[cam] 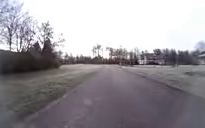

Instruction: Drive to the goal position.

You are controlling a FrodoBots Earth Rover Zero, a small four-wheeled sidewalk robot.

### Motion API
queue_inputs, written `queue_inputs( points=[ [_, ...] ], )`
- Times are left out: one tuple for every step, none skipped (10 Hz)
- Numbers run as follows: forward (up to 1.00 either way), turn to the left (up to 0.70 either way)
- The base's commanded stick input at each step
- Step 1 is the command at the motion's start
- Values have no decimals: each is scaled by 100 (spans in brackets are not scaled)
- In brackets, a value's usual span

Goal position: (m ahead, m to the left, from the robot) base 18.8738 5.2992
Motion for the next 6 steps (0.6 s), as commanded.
queue_inputs(
  points=[
    [100,0],
    [100,0],
    [100,0],
    [100,-8],
    [100,-40],
    [100,-40]
  ],
)
